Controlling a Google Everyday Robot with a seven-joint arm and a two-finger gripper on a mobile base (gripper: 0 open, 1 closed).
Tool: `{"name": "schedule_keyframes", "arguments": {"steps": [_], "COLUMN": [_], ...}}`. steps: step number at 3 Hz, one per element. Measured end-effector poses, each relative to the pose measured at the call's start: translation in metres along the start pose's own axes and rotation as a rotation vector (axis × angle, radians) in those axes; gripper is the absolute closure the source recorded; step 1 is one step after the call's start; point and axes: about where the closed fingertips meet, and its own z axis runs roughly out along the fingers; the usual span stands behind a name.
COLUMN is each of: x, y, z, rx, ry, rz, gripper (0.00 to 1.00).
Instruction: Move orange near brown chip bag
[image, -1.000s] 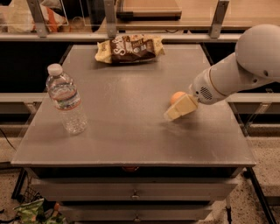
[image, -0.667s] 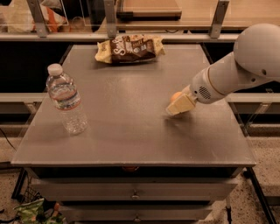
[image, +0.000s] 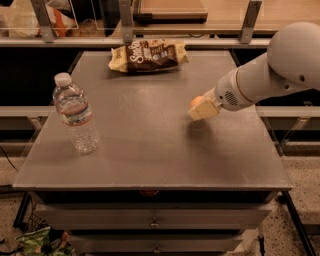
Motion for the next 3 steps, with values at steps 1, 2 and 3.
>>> {"name": "schedule_keyframes", "arguments": {"steps": [1,2,3], "x": [-0.037,-0.07,-0.098], "y": [-0.017,-0.03,-0.041], "z": [0.015,0.042,0.069], "rx": [0.032,0.033,0.023], "ry": [-0.108,-0.175,-0.214], "rz": [-0.002,-0.011,-0.026], "gripper": [1.0,1.0,1.0]}}
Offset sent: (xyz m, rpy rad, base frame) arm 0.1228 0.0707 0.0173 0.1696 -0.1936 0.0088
